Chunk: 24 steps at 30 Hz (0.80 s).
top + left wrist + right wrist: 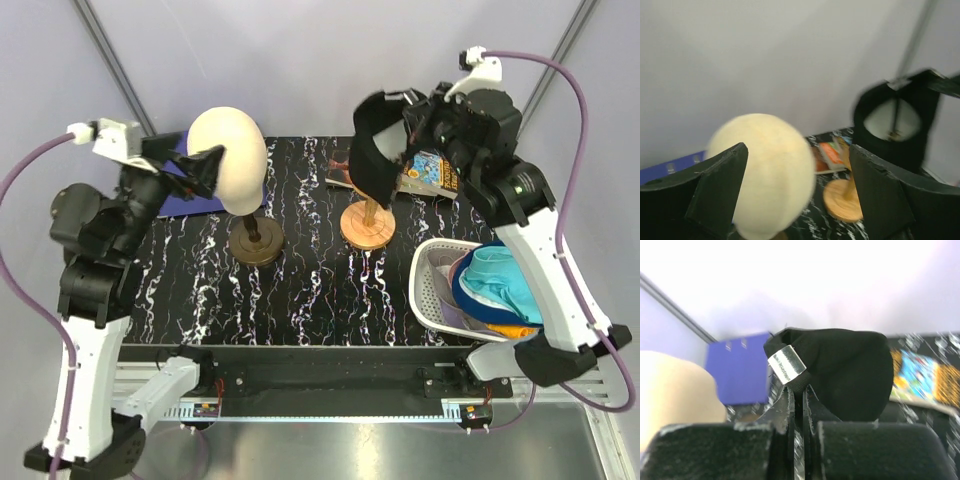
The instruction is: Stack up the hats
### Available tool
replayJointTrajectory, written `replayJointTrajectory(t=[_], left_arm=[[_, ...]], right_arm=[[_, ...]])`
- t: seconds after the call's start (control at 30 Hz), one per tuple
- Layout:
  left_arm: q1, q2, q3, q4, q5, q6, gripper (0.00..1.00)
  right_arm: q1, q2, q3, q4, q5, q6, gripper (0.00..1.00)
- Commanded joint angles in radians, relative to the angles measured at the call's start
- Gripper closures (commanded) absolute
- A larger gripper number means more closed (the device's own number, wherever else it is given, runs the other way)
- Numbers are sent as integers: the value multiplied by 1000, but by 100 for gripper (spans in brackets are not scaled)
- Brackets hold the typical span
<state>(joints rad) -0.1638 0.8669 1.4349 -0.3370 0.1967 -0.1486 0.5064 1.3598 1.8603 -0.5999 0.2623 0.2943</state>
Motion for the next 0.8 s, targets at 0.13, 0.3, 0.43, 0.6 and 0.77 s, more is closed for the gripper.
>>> replayJointTrajectory(t=[0.13,0.3,0.43,0.6,0.77], left_arm=[[-460,159,27,65,-107,-2,13],[-624,274,13,179,-235,-43,11],[-692,369,56,262,-306,-86,11],[-718,475,133,265,-396,-100,10],[-718,507,140,303,-431,-115,7]], right_arm=[[46,156,220,259,-46,-17,100],[73,257,385,256,-9,-20,100],[110,321,494,197,63,-32,100],[144,354,540,184,80,-24,100],[167,366,550,184,80,-26,100]])
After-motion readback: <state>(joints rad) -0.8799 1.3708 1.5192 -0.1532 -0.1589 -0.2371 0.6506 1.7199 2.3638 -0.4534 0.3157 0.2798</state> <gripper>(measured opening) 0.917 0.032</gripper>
